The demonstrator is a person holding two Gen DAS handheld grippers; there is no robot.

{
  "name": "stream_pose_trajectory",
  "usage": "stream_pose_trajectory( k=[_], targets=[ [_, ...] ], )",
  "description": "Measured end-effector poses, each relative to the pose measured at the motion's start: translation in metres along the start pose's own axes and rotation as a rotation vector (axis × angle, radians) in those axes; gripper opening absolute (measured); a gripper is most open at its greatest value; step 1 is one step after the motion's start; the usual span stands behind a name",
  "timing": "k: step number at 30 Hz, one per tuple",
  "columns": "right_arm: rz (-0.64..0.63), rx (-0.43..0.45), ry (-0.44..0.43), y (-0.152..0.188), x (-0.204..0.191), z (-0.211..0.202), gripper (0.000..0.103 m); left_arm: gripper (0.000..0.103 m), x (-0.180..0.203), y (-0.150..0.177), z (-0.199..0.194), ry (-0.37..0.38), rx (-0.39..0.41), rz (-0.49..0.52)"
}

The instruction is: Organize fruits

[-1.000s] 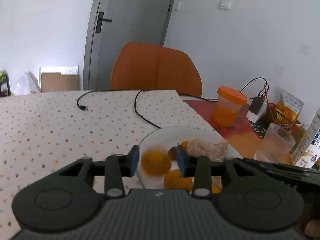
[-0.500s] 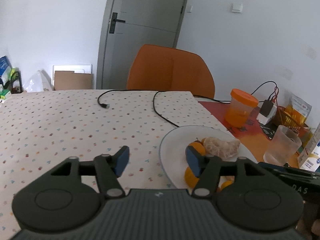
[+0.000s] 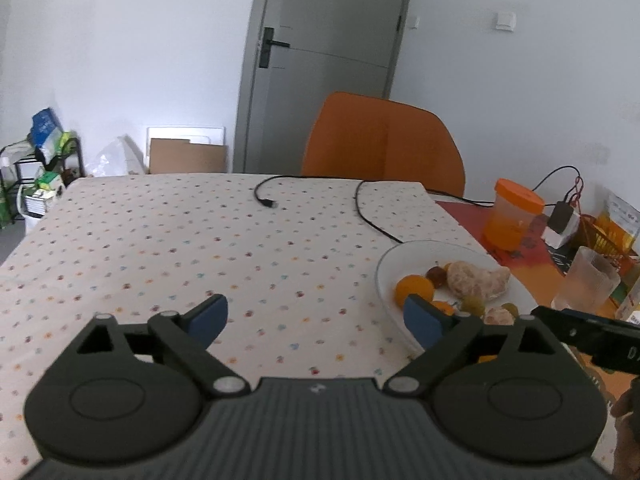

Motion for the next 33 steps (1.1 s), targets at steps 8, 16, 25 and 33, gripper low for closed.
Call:
stream_pose_trajectory(
  k=[8, 16, 25, 33],
  targets=[
    [-0.005, -0.003, -0.014, 0.0, -0.021, -0.007, 0.103, 0.095, -0.023, 0.011, -0.019, -0.029, -0.025, -0.013],
    [-0.004, -0.029, -0.002, 0.008, -0.039, -0.009, 0.103, 0.095, -0.048, 0.017, -0.039, -0.06, -0.037, -0.038],
    [-0.028, -0.043, 0.003, 0.014, -0.055, -0.02, 0.103, 0.095, -0.067, 0.02, -0.063, -0.084, -0.032, -0.044],
    [-0.027, -0.05, 0.011, 0.016, -0.066, -0.038, 0.103, 0.103, -0.075, 0.021, -0.081, -0.12, -0.012, -0.024]
  ],
)
Point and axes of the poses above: each gripper's, at about its wrist camera, not at the fingertips, and z roughly the way its jaws point, x to its right, y to its underside, the point moved 10 cm from there along z, roughly the way its jaws point, and after that the axes turned 2 degrees about -z, right-handed, at the moved point
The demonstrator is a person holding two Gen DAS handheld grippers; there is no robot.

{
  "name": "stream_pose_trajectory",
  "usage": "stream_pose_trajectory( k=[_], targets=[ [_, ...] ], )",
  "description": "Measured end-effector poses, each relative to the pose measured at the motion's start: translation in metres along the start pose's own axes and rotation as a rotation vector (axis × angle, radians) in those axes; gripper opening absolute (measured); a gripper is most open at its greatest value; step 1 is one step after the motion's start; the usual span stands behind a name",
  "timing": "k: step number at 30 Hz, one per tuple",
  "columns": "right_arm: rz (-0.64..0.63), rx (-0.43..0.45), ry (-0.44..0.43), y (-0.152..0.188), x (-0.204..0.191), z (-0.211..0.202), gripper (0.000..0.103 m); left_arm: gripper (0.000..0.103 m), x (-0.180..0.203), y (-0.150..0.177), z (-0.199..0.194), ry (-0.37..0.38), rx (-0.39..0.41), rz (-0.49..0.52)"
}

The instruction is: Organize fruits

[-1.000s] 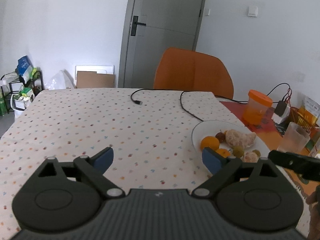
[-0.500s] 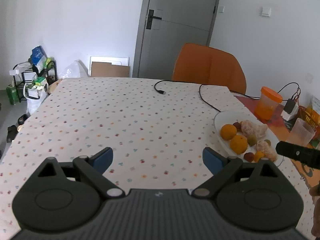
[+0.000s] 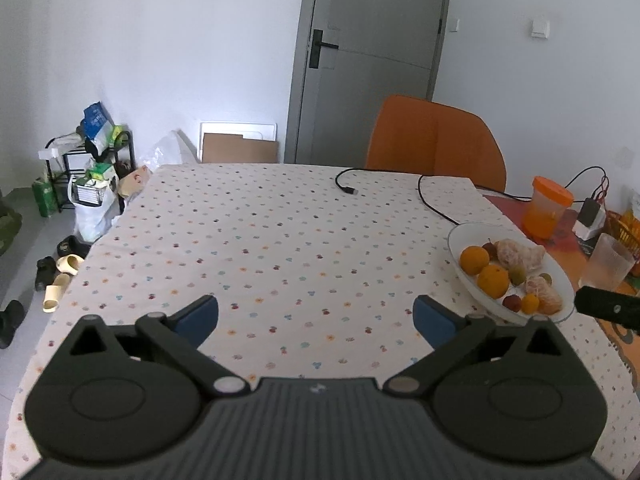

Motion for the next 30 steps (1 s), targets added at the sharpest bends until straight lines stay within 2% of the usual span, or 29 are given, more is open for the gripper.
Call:
stream_pose_trajectory(
  k=[8, 19, 30],
  targets=[
    [-0.008, 0.016, 0.02, 0.002, -0.003, -0.019, 0.103, 0.103, -0.011, 0.004, -0.017, -0.024, -0.012, 0.005],
    [-0.013, 0.004, 0.083, 0.006, -0.002, -0.021, 0.103, 0.103, -0.027, 0.01, -0.044, -0.044, -0.016, 0.005],
    [-0.044, 0.008, 0.075, 0.009, -0.018, -0.026, 0.103, 0.103, -0.044, 0.012, -0.055, -0.051, -0.021, -0.012]
  ],
)
Point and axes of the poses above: each gripper's, at about its wrist camera, not at the fingertips, and z roughly the way its jaws point, x to its right, y to its underside, the point moved 10 cm from there along z, roughly the way its jaws point, and after that the axes turned 2 degrees about -z, right-handed, at the moved point
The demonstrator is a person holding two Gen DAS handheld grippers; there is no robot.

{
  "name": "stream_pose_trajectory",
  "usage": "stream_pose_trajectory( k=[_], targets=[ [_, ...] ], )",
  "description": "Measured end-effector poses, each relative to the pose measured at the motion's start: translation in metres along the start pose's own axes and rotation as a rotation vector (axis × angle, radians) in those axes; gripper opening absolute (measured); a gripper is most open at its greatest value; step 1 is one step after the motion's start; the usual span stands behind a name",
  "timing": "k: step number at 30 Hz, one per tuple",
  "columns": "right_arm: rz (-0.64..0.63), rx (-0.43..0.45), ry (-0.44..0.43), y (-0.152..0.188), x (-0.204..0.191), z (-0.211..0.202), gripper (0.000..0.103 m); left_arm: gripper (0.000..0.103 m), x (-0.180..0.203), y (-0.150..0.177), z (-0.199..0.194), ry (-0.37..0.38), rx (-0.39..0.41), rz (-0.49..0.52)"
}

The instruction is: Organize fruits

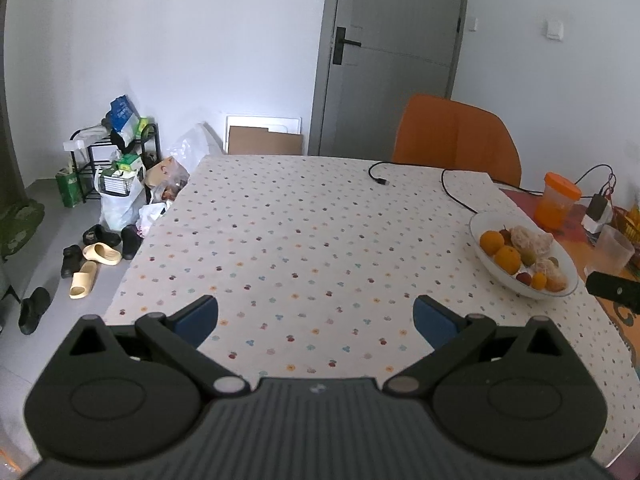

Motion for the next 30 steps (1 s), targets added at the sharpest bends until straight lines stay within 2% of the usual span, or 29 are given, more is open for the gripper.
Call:
stream_pose_trajectory(
  k=[30],
  targets=[
    [-0.014, -0.008, -0.014, 0.0025, -0.0059, 0.0003, 0.103, 0.103, 0.002, 0.0024, -0.0019, 0.002, -0.005, 0.011]
  ],
)
Point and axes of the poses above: each gripper's, at about its wrist camera, not at the fingertips, and z roughly the way its jaws point, x to its right, y to its underside, the point moved 10 cm from there along z, roughly the way its jaws point, and after that the axes turned 2 degrees about -z, right-handed, at the moved point
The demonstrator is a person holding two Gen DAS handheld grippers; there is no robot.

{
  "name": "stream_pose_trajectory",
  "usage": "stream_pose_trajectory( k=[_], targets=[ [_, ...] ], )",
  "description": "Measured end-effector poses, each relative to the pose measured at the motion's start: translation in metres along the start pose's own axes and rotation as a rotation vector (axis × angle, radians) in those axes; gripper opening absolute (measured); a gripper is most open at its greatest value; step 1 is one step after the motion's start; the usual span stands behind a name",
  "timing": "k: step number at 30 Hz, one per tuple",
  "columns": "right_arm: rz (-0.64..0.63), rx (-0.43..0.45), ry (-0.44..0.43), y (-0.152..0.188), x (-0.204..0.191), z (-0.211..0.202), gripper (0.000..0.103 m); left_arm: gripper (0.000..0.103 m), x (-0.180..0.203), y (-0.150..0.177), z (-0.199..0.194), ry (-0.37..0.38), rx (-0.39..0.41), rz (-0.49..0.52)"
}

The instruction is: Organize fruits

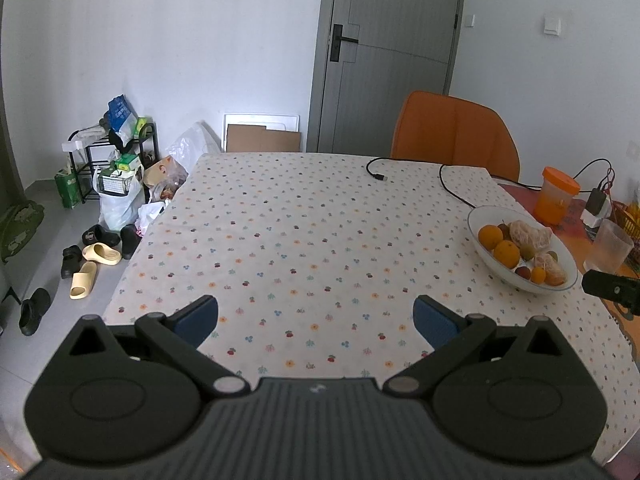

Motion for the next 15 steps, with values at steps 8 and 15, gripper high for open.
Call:
stream_pose_trajectory(
  k=[8, 15],
  targets=[
    [0.002, -0.001, 0.0, 0.0002, 0.0003, 0.0, 0.103, 0.103, 0.0007, 0.0011, 0.0008, 0.002, -0.002, 0.001],
    [-0.001, -0.003, -0.003, 0.0006, -0.0001, 0.001, 0.103, 0.103, 0.0005, 0.0028, 0.0012, 0.002, -0.004, -0.002]
  ],
)
Point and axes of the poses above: each gripper's, at about its wrist camera, not at the fingertips, and z roughly the way its jaws point, x to its right, y to its underside, the point moved 10 cm from there along z, roughly the way its jaws point, and after that the axes turned 2 degrees about -z, right-handed, at the moved point
